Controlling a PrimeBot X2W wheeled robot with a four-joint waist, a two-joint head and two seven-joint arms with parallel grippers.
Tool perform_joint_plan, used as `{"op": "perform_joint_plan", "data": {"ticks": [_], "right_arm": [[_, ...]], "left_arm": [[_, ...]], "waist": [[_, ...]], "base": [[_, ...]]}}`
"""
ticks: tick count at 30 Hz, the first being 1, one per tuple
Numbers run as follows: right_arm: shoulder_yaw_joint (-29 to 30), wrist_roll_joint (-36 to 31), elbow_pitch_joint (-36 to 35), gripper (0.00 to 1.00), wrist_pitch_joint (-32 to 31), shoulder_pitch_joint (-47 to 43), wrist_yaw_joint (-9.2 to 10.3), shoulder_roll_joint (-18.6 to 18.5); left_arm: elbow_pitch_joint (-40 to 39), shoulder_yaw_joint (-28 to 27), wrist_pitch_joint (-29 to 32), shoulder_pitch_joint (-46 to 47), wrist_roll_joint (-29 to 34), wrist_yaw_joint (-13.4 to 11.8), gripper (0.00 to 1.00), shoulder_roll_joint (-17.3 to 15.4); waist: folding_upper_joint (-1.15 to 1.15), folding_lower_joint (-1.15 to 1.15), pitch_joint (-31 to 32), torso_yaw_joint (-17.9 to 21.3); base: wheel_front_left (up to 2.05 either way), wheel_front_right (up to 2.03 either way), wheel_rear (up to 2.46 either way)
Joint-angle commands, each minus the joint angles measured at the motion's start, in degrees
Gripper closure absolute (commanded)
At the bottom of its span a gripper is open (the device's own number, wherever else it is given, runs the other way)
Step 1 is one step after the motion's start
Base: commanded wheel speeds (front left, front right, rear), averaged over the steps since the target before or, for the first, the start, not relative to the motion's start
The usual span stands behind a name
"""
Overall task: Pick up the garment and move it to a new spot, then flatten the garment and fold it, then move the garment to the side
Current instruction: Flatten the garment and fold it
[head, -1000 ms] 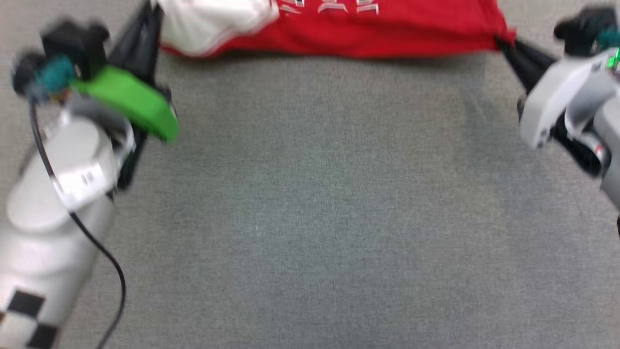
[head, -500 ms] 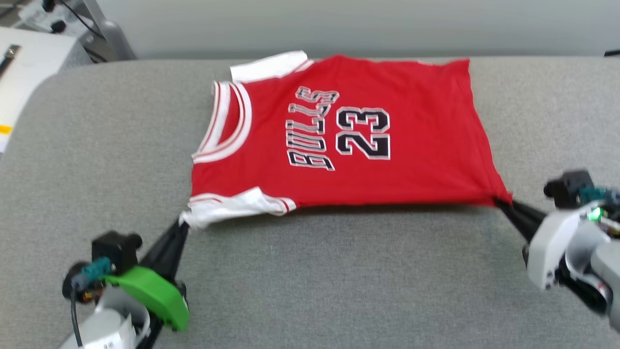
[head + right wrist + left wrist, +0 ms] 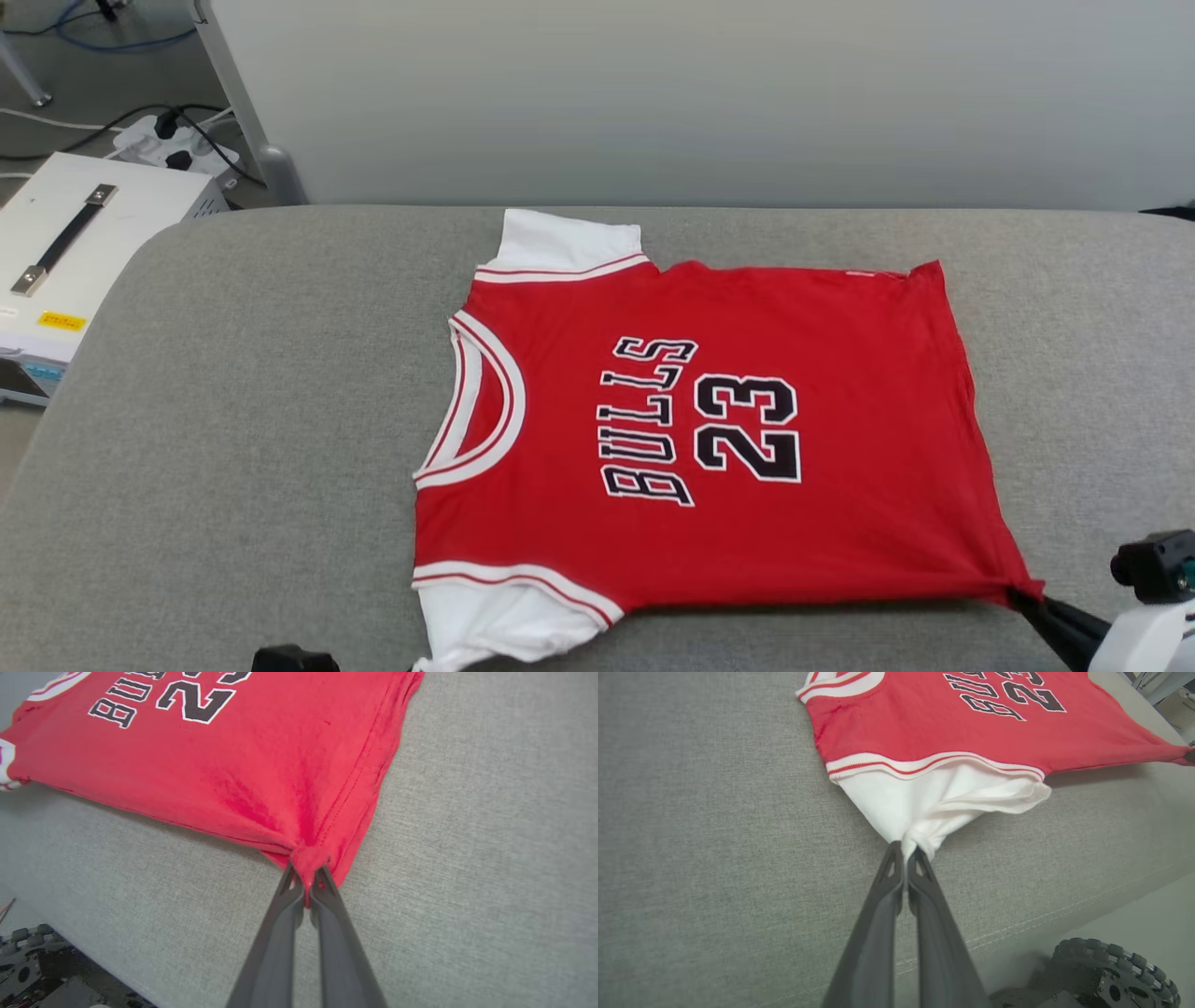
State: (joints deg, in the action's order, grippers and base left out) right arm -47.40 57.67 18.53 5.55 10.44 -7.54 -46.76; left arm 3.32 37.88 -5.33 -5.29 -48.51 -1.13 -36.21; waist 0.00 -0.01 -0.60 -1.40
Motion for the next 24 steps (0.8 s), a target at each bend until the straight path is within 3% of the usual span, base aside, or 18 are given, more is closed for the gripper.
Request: {"op": "perform_joint_plan", "data": {"ticks": [1, 12, 24], "right_arm": [[1.0, -0.4, -0.8, 1.00, -0.8, -2.0, 0.05, -0.4], [11.8, -4.7, -7.4, 1.00, -7.1, -10.7, 0.05, 0.8], [21.7, -9.9, -12.6, 1.00, -13.5, -7.9, 0.05, 5.7]], "left_arm": [[-0.6, 0.1, 0.6, -1.5, -0.4, -0.6, 1.00, -1.1], [-4.0, 0.7, 2.1, -2.4, -0.4, -1.7, 1.00, -2.1], [0.1, -0.5, 3.4, 13.7, 4.7, 2.6, 1.00, -2.1]], "waist": [[0.00, 0.01, 0.5, 0.0], [0.00, 0.01, -0.7, 0.2], [0.00, 0.01, -5.2, 1.5]], "base": [[0.00, 0.00, 0.00], [0.00, 0.00, 0.00], [0.00, 0.00, 0.00]]}}
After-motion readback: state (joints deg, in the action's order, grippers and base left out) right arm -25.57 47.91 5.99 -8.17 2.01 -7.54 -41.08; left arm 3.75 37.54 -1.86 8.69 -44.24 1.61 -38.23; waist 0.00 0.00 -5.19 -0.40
